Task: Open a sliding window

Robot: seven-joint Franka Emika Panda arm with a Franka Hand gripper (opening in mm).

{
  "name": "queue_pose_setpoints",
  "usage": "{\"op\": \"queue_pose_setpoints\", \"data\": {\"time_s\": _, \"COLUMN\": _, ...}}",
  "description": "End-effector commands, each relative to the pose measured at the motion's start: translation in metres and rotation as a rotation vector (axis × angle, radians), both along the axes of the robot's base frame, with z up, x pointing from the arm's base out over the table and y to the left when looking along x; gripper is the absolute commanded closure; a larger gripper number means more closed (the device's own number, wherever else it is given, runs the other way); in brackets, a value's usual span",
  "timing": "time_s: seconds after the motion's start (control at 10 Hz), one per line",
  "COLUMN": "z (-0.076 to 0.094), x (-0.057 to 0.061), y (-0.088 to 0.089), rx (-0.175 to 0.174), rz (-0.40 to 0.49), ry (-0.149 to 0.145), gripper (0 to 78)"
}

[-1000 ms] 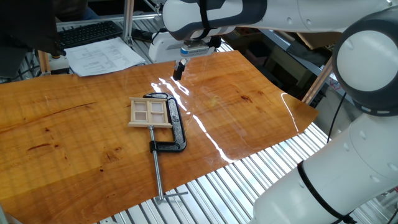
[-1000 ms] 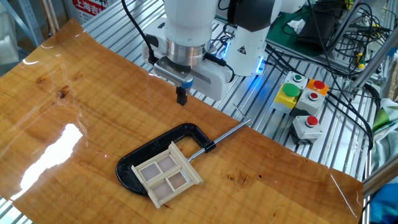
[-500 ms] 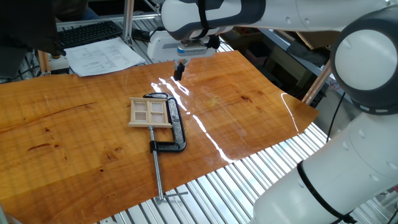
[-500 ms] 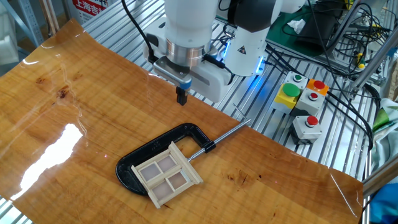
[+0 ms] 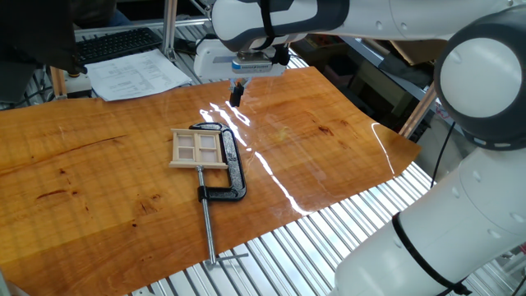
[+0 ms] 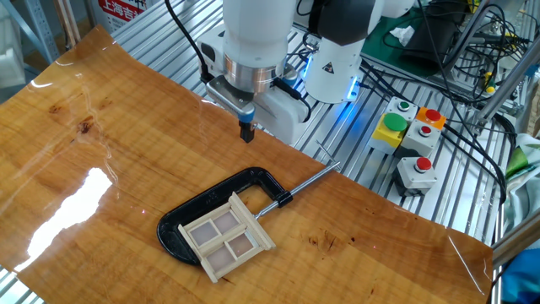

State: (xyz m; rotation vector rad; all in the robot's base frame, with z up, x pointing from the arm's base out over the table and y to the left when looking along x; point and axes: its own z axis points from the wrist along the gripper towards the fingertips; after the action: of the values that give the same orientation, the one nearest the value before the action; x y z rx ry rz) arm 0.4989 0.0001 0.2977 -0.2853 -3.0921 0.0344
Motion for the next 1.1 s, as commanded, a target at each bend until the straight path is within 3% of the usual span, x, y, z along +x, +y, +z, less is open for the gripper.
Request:
{"op": "queue_pose_setpoints", "data": {"time_s": 0.1, "z": 0.0013, "x": 0.0013, "y": 0.0000, "rx": -0.001, "rz": 0.014, "ry": -0.003, "gripper": 77.6}}
{"op": "queue_pose_setpoints", "data": {"time_s": 1.1, "z": 0.0026, "x": 0.0085, "y": -0.0003, "rx": -0.002, "rz": 0.021, "ry": 0.002, "gripper": 77.6}}
